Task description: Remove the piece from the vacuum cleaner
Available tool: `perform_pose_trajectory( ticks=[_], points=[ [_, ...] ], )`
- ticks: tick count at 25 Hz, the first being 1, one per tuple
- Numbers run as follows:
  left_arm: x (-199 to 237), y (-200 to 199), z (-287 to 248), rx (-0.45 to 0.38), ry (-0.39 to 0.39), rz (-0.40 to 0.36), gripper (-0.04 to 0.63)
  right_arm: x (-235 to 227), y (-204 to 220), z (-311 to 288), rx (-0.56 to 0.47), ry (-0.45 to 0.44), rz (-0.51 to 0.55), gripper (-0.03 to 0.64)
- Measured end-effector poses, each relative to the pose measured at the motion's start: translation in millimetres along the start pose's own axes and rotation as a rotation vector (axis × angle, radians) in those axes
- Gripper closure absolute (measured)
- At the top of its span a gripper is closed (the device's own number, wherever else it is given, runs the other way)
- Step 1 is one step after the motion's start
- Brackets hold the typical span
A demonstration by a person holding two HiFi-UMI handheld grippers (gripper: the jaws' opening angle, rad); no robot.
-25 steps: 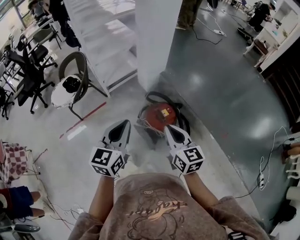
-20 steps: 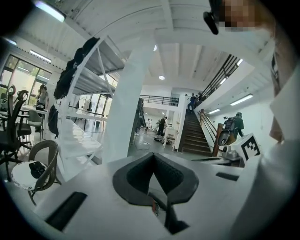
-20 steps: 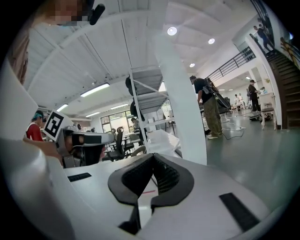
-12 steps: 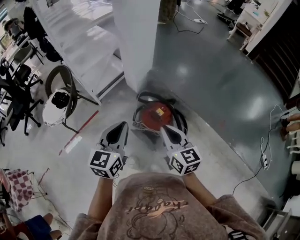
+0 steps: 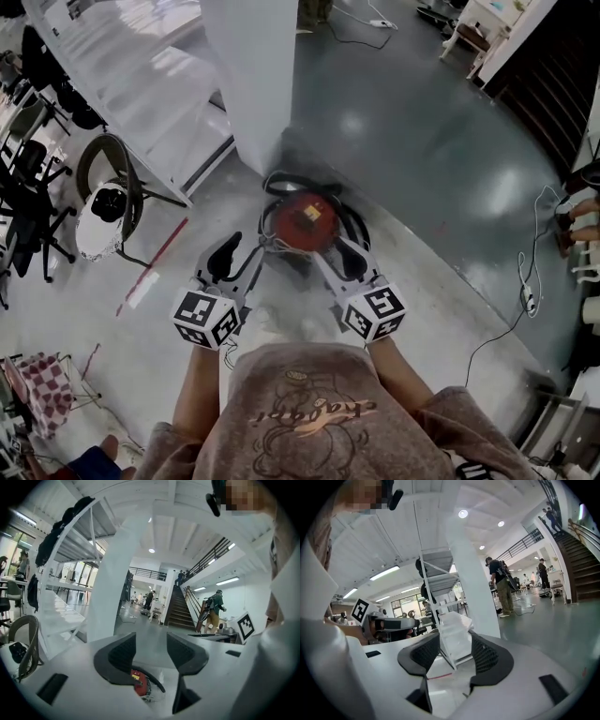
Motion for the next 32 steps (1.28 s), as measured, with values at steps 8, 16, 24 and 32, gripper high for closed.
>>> perform_pose_trajectory(
  ticks=[8,16,24,32],
  points=[
    [15,14,-19,0.07,0.093,0.026,0.31,-9,17,-4,0.032,0.051,-0.046,0.376],
    [51,76,-47,0.235,0.189,0.008,0.305,-34,77,-20,0.11,0.107,-0.051,0.376],
    [92,192,-81,0.418,0.243,0.046,0.305,-68,181,-41,0.217,0.141,-0.084,0.376],
    [109,320,-106,0.558,0.365,0.077,0.305,-105,314,-36,0.381,0.196,-0.147,0.376]
  ],
)
Point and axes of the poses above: the fingertips, and each gripper's own axes: z backward along the fingers, x to its left, y out of its underside, the point moved 9 cm from there along z, backward along the fingers, and after that the axes turned 13 degrees about -x, right-handed, at the moved point
